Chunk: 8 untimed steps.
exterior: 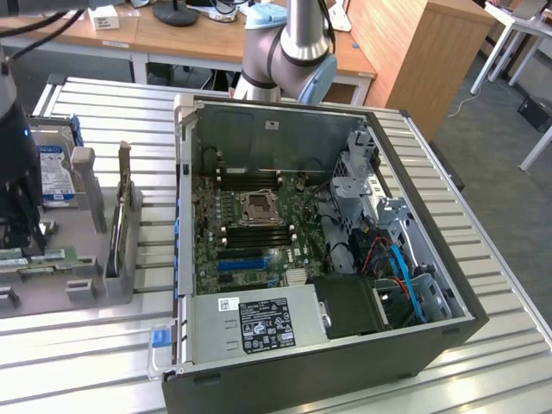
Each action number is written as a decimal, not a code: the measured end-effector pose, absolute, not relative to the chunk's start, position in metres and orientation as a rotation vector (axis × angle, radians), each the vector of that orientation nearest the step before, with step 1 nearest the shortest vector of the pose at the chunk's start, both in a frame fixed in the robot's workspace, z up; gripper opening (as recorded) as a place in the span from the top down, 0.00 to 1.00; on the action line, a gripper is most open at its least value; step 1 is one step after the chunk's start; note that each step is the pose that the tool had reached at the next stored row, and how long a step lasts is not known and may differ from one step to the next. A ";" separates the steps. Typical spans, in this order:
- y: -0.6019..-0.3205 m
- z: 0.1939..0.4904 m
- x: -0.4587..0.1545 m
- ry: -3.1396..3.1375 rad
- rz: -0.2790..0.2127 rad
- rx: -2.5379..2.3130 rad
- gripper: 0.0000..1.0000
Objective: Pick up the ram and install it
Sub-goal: 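Pick up the ram and move it above insertion slot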
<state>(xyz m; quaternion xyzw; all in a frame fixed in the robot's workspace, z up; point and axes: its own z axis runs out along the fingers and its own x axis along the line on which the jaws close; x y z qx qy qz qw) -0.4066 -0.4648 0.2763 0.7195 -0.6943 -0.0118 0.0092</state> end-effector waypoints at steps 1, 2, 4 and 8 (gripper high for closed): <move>-0.465 0.281 -0.407 -2.169 -0.037 2.247 0.88; -0.465 0.285 -0.407 -2.168 -0.037 2.247 0.88; -0.465 0.294 -0.407 -2.169 -0.037 2.247 0.88; -0.465 0.312 -0.407 -2.169 -0.037 2.247 0.88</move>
